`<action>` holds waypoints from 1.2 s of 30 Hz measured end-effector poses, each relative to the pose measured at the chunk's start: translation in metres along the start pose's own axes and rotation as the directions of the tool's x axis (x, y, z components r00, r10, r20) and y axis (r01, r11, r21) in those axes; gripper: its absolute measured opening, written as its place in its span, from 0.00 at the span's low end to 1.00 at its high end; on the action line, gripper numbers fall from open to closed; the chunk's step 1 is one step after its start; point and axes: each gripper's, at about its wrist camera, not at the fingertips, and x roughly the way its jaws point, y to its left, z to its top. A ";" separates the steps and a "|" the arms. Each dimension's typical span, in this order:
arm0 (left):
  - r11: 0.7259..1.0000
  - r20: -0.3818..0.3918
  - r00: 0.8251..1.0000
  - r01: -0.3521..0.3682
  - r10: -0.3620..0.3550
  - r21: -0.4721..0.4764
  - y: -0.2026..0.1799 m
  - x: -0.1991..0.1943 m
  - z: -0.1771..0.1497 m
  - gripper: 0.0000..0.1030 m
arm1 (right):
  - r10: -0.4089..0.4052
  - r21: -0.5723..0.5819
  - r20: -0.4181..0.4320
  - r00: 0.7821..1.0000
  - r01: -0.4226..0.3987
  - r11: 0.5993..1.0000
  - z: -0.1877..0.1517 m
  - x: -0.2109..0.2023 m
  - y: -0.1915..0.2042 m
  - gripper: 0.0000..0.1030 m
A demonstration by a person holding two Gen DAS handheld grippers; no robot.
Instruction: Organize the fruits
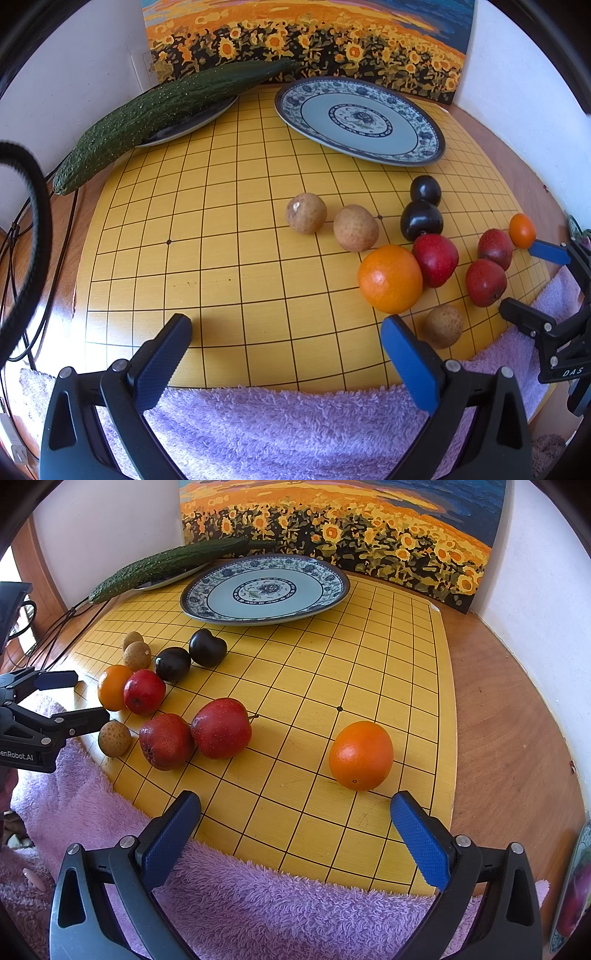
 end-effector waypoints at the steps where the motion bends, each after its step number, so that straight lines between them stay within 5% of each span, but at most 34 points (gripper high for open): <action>1: 1.000 0.000 1.000 0.000 0.000 0.000 0.000 0.000 0.000 1.00 | 0.000 0.000 0.000 1.000 0.000 1.000 0.000 0.000 0.000 1.00; 36: 1.000 0.026 1.000 0.013 -0.013 0.017 0.001 -0.009 -0.005 1.00 | 0.011 -0.021 -0.001 1.000 -0.011 1.000 0.004 0.000 0.002 0.98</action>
